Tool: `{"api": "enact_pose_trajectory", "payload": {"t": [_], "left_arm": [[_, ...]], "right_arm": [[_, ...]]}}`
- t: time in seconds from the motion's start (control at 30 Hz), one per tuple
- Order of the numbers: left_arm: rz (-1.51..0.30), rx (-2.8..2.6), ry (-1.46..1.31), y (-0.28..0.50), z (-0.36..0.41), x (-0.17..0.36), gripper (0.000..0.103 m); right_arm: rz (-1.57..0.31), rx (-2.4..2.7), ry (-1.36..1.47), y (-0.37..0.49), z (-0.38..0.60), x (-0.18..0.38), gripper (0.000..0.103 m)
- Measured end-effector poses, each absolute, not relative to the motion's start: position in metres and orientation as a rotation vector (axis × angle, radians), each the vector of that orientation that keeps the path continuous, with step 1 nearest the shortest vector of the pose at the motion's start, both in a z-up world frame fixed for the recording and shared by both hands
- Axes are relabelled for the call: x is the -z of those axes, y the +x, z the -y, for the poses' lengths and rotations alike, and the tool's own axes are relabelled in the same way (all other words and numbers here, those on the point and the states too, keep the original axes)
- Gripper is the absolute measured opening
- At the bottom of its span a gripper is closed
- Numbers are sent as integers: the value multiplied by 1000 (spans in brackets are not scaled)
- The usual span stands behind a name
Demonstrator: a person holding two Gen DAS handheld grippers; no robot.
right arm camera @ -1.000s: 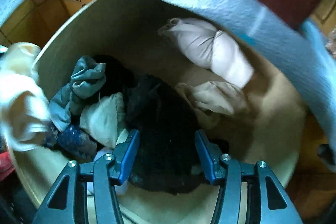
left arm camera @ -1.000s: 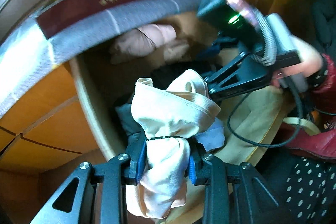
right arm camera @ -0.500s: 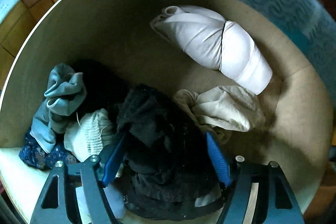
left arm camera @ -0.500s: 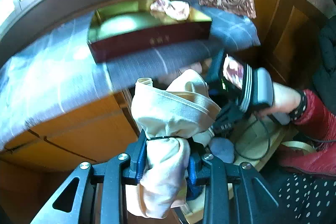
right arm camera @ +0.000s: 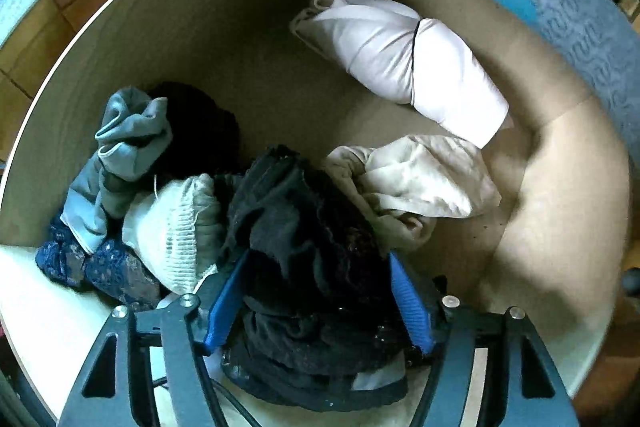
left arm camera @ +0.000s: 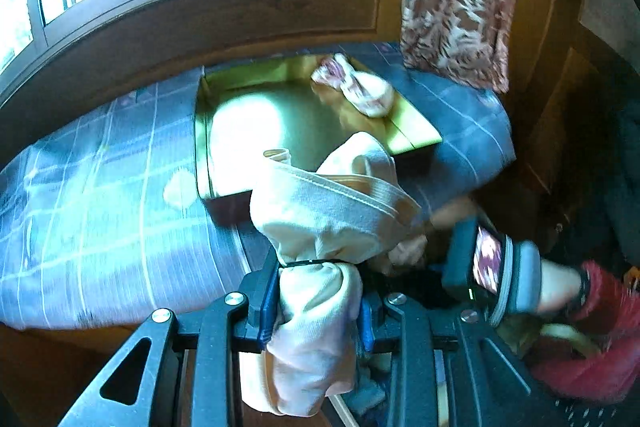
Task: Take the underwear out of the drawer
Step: 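Grasp the black cloth with the right tool while the left tool carries white cloth over tray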
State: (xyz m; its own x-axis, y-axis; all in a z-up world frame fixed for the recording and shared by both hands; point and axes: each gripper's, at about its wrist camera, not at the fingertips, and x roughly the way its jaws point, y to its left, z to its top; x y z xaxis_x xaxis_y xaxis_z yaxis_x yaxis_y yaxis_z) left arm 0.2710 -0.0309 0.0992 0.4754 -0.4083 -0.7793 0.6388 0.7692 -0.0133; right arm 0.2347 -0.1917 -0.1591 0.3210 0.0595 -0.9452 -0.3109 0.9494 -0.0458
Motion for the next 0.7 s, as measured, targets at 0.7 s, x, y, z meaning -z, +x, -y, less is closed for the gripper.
{"api": "enact_pose_trajectory", "payload": {"t": [0.7], "left_arm": [[-1064, 480, 201, 463, 95, -93, 31]], "right_arm": [[-1264, -234, -217, 250, 201, 189, 78]]}}
